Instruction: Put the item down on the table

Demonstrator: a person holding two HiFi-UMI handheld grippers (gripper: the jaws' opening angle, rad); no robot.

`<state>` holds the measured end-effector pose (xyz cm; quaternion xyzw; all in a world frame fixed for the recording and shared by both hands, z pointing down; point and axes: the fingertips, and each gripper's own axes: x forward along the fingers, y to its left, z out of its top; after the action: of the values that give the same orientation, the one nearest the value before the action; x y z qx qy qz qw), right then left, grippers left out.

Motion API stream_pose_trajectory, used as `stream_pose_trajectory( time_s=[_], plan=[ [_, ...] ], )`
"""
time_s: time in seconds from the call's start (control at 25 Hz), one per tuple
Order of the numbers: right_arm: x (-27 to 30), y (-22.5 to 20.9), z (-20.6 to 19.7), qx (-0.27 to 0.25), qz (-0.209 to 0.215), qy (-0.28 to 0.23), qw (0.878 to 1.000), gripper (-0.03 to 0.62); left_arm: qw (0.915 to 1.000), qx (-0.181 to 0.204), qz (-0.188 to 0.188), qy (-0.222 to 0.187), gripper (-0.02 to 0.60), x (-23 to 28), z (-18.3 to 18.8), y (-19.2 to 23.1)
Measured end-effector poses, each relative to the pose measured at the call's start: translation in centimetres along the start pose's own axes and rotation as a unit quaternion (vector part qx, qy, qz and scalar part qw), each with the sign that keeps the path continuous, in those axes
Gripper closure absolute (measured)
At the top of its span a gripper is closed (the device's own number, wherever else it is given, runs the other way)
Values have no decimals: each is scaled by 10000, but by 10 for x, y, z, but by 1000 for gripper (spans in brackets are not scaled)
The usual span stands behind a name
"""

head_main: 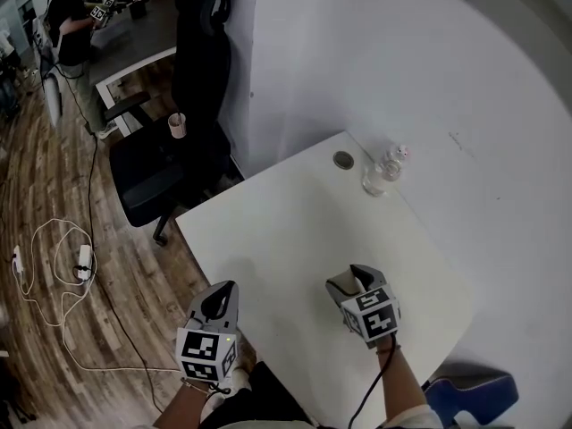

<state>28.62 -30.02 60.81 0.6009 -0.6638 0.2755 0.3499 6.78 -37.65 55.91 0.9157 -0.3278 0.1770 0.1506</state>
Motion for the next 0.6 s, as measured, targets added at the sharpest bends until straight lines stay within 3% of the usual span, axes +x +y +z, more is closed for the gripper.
stream_pose_trajectory(
  time_s=[0.6],
  plan=[
    [28,3,-10,-130,267,357,9989,310,9999,23,87,99,565,10,-12,12]
  ],
)
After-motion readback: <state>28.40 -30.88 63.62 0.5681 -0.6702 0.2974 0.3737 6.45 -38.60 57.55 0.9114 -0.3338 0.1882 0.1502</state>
